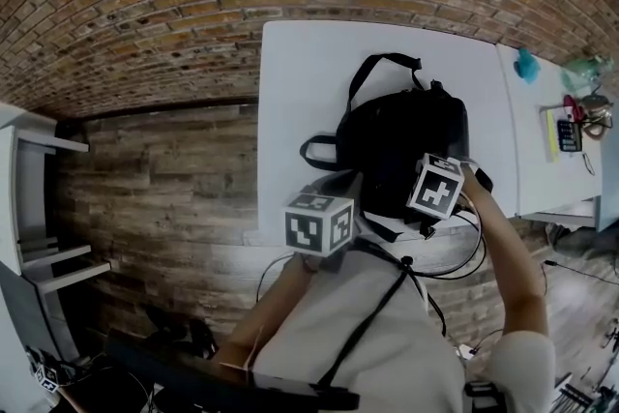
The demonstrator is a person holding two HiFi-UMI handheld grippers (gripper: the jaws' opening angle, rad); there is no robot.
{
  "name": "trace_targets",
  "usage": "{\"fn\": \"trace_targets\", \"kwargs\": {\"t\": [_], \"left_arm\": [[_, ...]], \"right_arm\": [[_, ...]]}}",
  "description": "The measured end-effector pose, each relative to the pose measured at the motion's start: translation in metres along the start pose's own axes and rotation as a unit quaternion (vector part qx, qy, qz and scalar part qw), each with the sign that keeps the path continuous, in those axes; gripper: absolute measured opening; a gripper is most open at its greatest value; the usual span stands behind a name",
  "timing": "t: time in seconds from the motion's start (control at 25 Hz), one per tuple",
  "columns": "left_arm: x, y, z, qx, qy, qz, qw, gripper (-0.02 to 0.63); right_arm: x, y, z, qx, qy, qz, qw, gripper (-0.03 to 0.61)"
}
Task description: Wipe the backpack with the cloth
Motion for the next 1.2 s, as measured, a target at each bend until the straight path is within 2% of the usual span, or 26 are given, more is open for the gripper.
{"fn": "trace_targets", "kwargs": {"t": [0.16,0.32,0.52,1.2], "left_arm": [[-0.001,0.001,0.0,0.002,0.0,0.0,1.0,0.005],[-0.002,-0.001,-0.001,0.0,-0.003,0.002,1.0,0.005],[-0.002,0.0,0.0,0.0,-0.004,0.004,1.0,0.005],[-0.004,-0.001,-0.001,-0.003,-0.005,0.005,1.0,0.005]], "right_arm": [[0.006,0.011,-0.002,0.031,-0.017,-0.013,0.999,0.046],[-0.001,-0.002,0.017,0.004,0.016,-0.002,1.0,0.047],[0.003,0.008,0.021,0.033,0.01,-0.011,0.999,0.047],[-0.009,-0.002,0.045,0.03,0.053,-0.006,0.998,0.048]]}}
Point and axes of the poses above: the fingertips, and each gripper's own axes: x backward along the fingers, z to its left, y out of its top, the point moved 2 cm from there along x, backward along the fingers, and after that the axes turned 7 degrees about -z, right-handed, at the moved point
